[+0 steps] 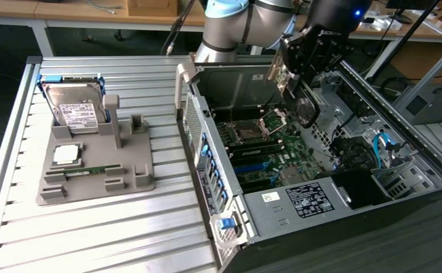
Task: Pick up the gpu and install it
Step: 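Pick up the gpu and move the gpu toward the slot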
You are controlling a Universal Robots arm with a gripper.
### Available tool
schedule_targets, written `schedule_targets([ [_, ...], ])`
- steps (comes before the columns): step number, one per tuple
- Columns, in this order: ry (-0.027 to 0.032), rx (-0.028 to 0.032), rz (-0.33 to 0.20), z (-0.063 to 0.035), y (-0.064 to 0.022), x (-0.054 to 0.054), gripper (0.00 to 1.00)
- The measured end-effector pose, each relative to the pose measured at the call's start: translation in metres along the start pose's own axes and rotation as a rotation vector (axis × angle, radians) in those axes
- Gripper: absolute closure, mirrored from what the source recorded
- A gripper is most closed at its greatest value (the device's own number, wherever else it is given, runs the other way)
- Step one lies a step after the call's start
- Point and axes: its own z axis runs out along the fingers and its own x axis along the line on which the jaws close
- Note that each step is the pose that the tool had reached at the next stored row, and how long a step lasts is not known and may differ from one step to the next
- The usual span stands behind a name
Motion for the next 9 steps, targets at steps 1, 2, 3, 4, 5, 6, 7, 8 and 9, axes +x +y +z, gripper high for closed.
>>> schedule_targets([
  [1,0.0,0.0001,-0.001,0.0004,-0.0001,-0.002,0.73],
  [2,0.0,0.0,-0.002,0.0008,-0.0001,-0.003,0.73],
  [3,0.0001,0.0001,-0.003,0.0012,-0.0002,-0.005,0.73],
  [4,0.0001,0.0002,-0.003,0.0015,-0.0003,-0.006,0.73],
  [5,0.0001,0.0001,-0.004,0.0018,-0.0003,-0.008,0.73],
  [6,0.0001,0.0001,-0.005,0.0021,-0.0004,-0.009,0.73],
  [7,0.0001,0.0001,-0.006,0.0023,-0.0004,-0.01,0.73],
  [8,0.0001,0.0001,-0.006,0.0025,-0.0005,-0.011,0.73],
  [9,0.0001,0.0002,-0.007,0.0028,-0.0006,-0.012,0.73],
])
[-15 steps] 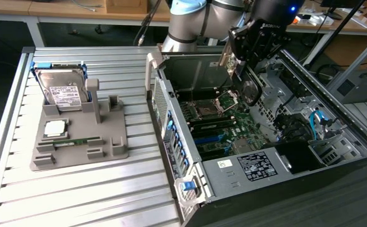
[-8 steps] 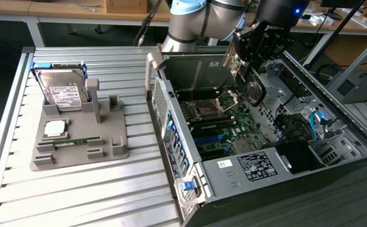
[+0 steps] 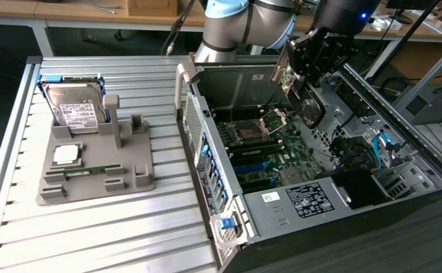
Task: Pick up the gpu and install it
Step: 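Pick up the gpu and move the gpu toward the slot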
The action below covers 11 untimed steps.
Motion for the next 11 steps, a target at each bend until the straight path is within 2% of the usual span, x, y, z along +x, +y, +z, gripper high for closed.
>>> schedule_targets([
  [11,0.0,-0.0001,-0.009,0.0027,-0.0007,-0.012,0.73],
])
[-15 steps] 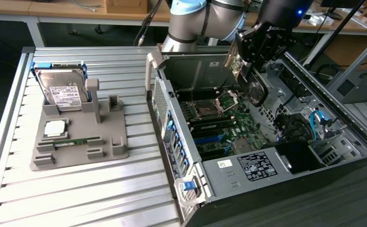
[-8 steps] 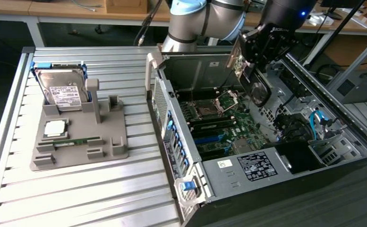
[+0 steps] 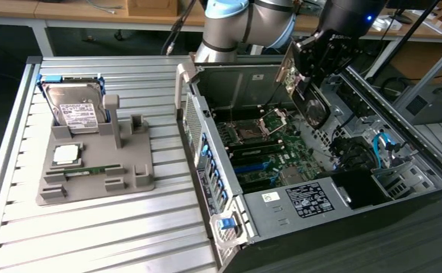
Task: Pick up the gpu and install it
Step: 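Pick up the gpu and move the gpu toward the slot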
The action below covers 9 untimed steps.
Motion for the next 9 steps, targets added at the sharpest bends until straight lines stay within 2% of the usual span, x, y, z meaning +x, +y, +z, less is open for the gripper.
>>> schedule_targets([
  [9,0.0003,0.0003,-0.005,0.004,-0.0006,-0.0061,0.73],
])
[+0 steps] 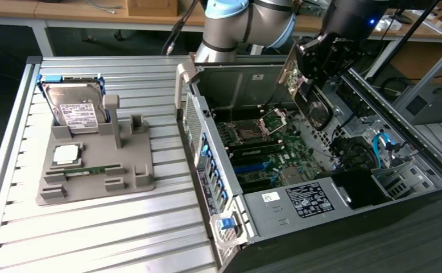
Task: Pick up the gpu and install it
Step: 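Pick up the gpu and move the gpu toward the slot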
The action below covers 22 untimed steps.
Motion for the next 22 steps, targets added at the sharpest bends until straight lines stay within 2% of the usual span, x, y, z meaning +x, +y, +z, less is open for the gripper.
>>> schedule_targets([
  [14,0.0015,0.002,-0.006,0.0099,-0.0005,-0.018,0.73],
  [22,0.0017,0.0024,-0.008,0.0124,-0.0007,-0.024,0.73],
])
